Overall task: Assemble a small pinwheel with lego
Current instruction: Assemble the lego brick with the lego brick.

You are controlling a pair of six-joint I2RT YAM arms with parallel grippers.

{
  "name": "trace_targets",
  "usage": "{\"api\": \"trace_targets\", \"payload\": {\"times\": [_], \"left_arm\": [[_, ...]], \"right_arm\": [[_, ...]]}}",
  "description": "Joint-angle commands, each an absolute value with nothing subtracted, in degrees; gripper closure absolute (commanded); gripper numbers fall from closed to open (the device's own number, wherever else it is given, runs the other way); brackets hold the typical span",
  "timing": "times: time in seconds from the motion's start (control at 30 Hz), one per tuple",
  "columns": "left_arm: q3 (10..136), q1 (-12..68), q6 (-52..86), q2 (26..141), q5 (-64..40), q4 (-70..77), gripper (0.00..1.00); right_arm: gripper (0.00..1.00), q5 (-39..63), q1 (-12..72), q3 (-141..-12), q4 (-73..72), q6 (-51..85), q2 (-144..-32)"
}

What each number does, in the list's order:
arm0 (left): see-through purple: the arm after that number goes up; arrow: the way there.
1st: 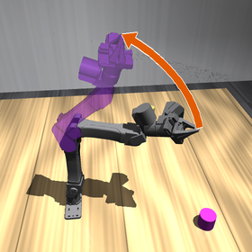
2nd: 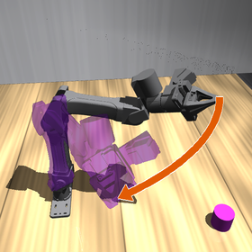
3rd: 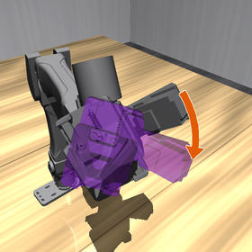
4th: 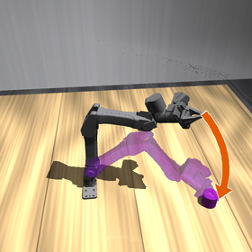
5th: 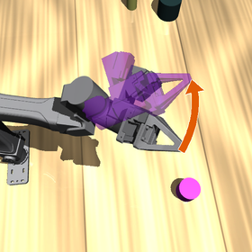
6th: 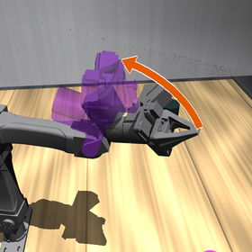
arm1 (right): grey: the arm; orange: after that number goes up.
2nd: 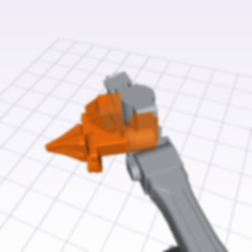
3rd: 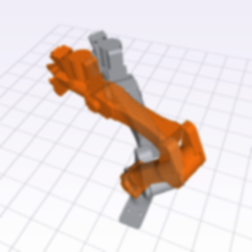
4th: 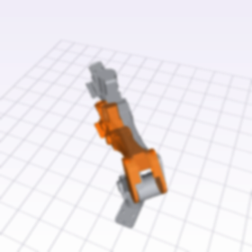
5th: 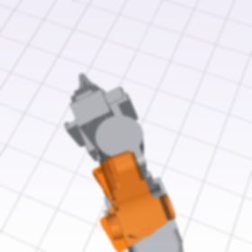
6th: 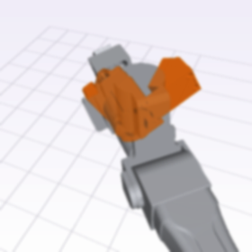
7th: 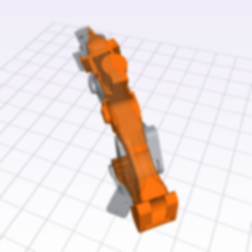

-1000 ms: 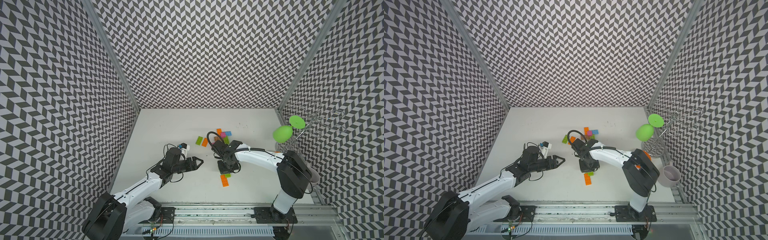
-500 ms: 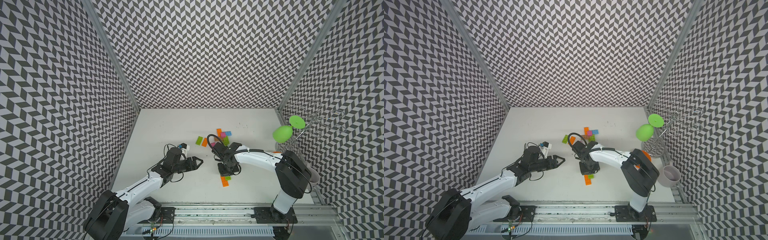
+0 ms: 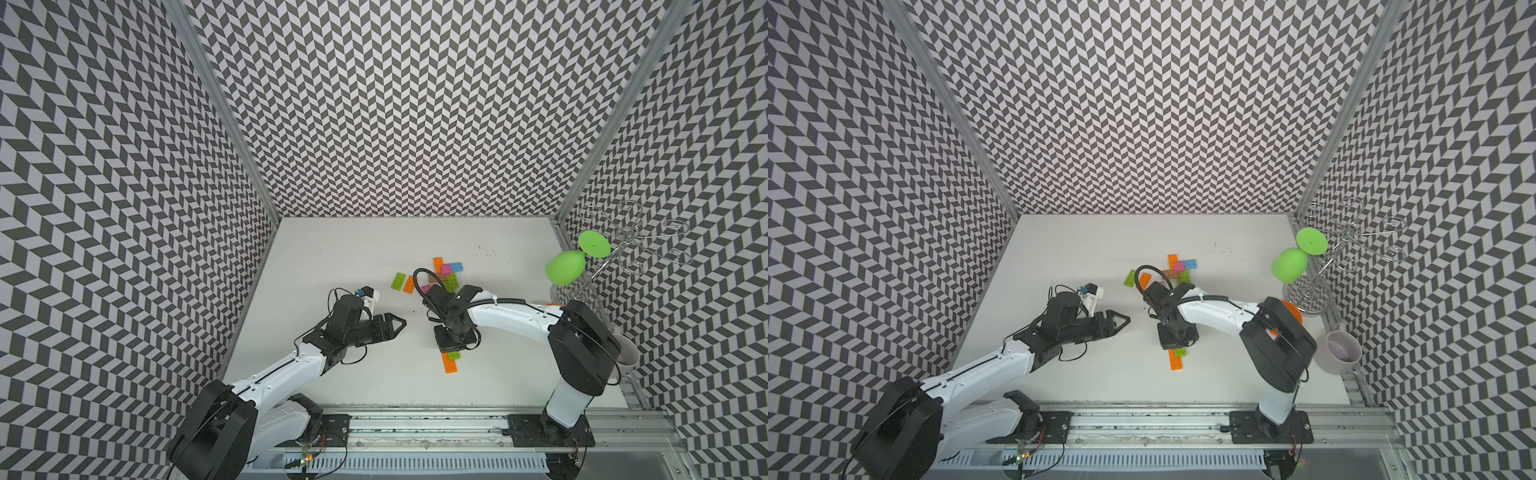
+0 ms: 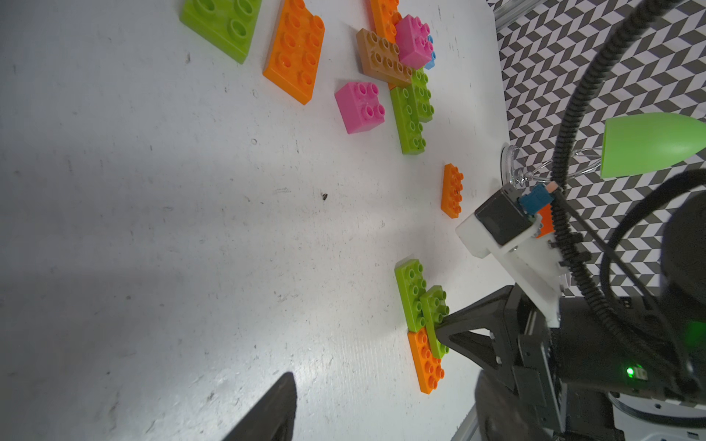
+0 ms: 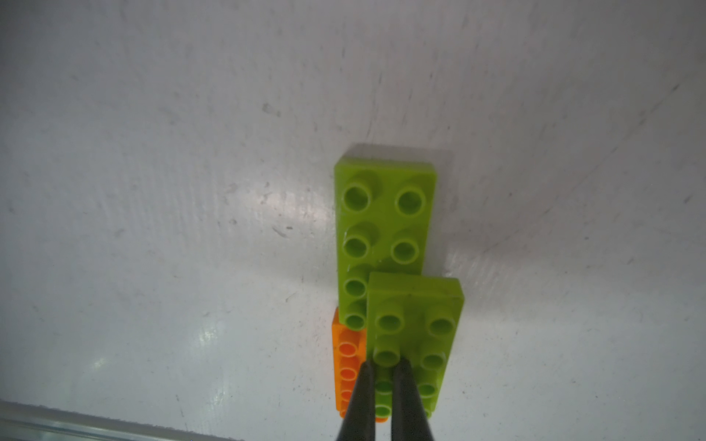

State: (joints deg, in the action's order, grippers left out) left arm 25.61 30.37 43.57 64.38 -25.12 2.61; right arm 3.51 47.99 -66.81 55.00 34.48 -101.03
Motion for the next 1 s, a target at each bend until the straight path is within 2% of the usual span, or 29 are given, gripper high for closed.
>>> {"api": "trace_targets", "payload": {"times": [0.0, 0.3, 0.57, 0.97], "left_arm": [[26.52, 30.59, 43.24, 64.99, -24.87, 4.13, 0.27], [26.66, 30.59, 43.42, 66.00, -25.47, 5.18, 0.27], [27.47, 30.59, 43.33, 67.69, -26.15, 5.97, 0.27], [26.51, 30.57, 43.17, 67.24, -26.11, 6.07, 0.27]], "right_arm": [[1.00, 3.35, 48.40, -64.90, 53.50, 33.86, -103.86], [1.00, 3.63, 47.76, -59.70, 51.57, 33.04, -107.64], [0.97, 3.31, 44.27, -54.50, 49.86, 36.04, -105.69], [1.00, 1.42, 46.09, -60.45, 51.40, 31.69, -110.38]]}}
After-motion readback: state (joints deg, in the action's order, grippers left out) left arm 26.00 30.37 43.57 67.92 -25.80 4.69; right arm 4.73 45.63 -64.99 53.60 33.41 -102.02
